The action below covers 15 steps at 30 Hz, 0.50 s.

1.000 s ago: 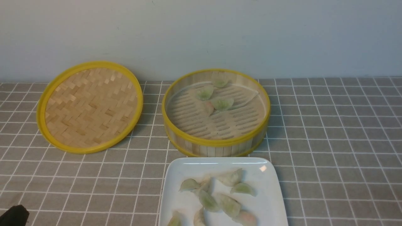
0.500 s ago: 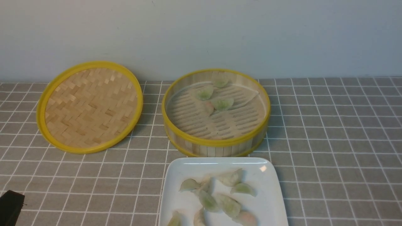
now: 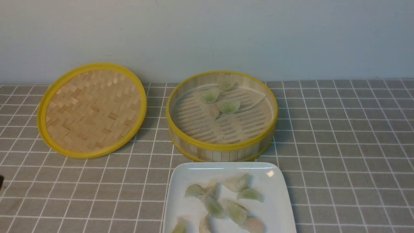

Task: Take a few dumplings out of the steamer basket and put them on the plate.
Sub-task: Use the left arm to grab a dumpling from the steamer

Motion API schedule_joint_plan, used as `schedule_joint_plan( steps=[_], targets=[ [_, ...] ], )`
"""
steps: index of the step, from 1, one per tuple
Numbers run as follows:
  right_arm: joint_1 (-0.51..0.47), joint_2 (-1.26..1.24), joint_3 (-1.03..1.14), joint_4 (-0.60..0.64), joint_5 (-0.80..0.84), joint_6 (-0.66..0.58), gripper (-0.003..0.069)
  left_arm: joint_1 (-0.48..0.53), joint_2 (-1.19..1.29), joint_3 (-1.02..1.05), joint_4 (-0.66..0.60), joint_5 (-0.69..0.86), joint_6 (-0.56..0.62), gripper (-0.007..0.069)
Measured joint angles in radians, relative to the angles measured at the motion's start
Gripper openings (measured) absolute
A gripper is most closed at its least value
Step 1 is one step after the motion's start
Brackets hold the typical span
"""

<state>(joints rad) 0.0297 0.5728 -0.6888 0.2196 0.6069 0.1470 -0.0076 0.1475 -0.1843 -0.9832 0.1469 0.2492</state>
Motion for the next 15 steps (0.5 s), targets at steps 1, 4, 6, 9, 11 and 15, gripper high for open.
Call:
schedule_joint_plan(
  steps=[1,4,6,9,11,15],
  targets=[
    [0.0,0.112,-0.111,-0.001,0.099,-0.041,-0.0015,0.0,0.062,-0.066,0.008,0.048,0.057,-0.0005],
    [0.0,0.289,-0.3,-0.001,0.305,-0.12,-0.0015,0.0,0.275,-0.235,0.027,0.226,0.194,-0.0005],
    [0.0,0.418,-0.409,0.006,0.433,-0.159,-0.0015,0.0,0.432,-0.381,0.034,0.374,0.259,-0.0005],
    [0.0,0.563,-0.517,0.048,0.583,-0.208,-0.0015,0.0,0.716,-0.597,0.045,0.652,0.311,-0.0005],
    [0.0,0.61,-0.531,0.091,0.619,-0.243,-0.0015,-0.001,0.872,-0.729,0.056,0.783,0.32,-0.0005],
    [0.0,0.624,-0.531,0.159,0.639,-0.289,-0.0015,-0.052,1.173,-0.947,0.151,0.95,0.299,-0.0005]
  ],
)
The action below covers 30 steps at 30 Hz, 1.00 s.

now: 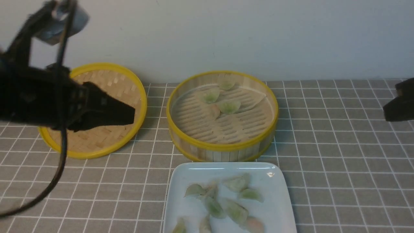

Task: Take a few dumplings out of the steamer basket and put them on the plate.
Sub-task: Use the left arm to grab a dumpling from the steamer

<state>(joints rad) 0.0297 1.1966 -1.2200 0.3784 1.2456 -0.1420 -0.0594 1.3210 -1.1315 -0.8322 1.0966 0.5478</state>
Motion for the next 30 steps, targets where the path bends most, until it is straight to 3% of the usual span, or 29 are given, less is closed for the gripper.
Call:
schedule_joint_plan(
  steps=[9,22,30],
  targets=[
    [0.0,-0.042,0.0,0.038,0.007,-0.027,-0.0015,-0.272,0.459,-0.508,0.454,0.123,-0.236,-0.0005],
    [0.0,-0.057,0.0,0.047,0.009,-0.019,-0.0013,-0.293,1.067,-1.223,0.473,0.132,-0.158,-0.0005],
    [0.0,-0.058,0.0,0.05,0.01,-0.004,-0.0013,-0.298,1.19,-1.326,0.475,0.134,-0.154,-0.0005]
  ],
)
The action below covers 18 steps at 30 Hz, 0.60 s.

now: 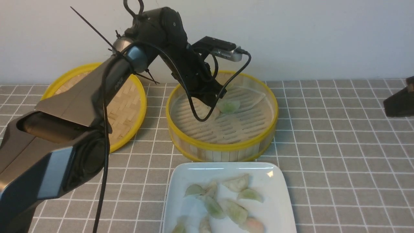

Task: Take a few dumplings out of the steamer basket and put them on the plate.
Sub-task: Use the left arm to grab a dumpling from the steamer

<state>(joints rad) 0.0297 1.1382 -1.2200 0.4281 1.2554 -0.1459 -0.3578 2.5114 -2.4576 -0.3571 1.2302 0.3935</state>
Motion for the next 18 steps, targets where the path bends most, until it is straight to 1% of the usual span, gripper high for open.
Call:
schedule_joint_plan(
  steps=[6,8,12,13,16,17,18],
  targets=[
    [0.0,0.0,0.0,0.002,0.0,0.003,-0.0013,0.0,0.002,0.0,0.0,-0.004,0.07,0.001],
    [0.0,0.0,0.0,0.002,0.0,0.004,-0.0013,0.0,0.002,-0.001,-0.003,-0.008,0.106,0.0045],
    [0.0,0.0,0.0,0.002,0.0,0.004,-0.0013,0.0,0.01,-0.002,-0.003,-0.03,0.149,0.0161],
    [0.0,0.0,0.0,0.002,0.0,0.004,-0.0013,0.0,0.011,-0.003,-0.003,-0.033,0.151,0.0168],
    [0.0,0.0,0.0,0.003,0.0,0.004,-0.0013,0.0,0.039,-0.003,-0.003,-0.076,0.172,0.0293],
    [0.0,0.0,0.0,0.005,0.0,0.004,-0.0013,0.0,0.041,-0.003,-0.003,-0.078,0.173,0.0306],
    [0.0,0.0,0.0,0.009,0.0,0.004,-0.0013,0.0,0.055,-0.003,-0.003,-0.093,0.176,0.0346]
  ],
)
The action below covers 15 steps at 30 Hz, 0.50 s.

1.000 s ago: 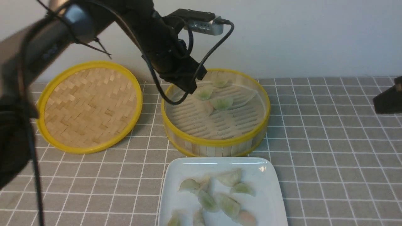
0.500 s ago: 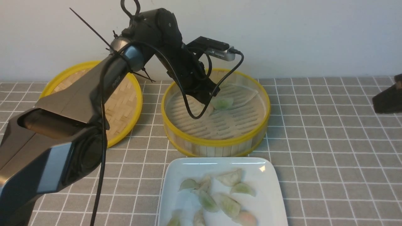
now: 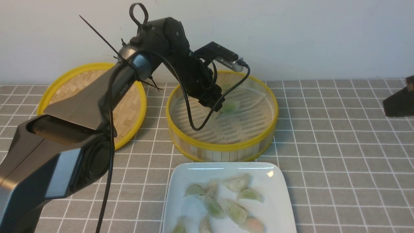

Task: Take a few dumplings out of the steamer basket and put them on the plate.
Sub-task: Use the left arm to grab a dumpling from the steamer

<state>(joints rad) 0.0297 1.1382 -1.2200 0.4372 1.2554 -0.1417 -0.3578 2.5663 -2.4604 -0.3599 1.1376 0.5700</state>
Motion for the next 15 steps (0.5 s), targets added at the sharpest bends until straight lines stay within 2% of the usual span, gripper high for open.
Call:
schedule_joint_plan(
  steps=[3,9,15],
  targets=[
    [0.0,0.0,0.0,0.007,0.0,0.0,-0.0013,0.0,0.02,0.0,0.0,-0.008,0.005,0.0396],
    [0.0,0.0,0.0,0.009,0.0,0.0,-0.0013,0.0,0.032,-0.008,-0.003,-0.012,0.007,0.0404],
    [0.0,0.0,0.0,0.009,0.001,0.0,-0.0012,-0.022,0.03,-0.016,0.058,0.012,-0.042,0.0329]
  ],
)
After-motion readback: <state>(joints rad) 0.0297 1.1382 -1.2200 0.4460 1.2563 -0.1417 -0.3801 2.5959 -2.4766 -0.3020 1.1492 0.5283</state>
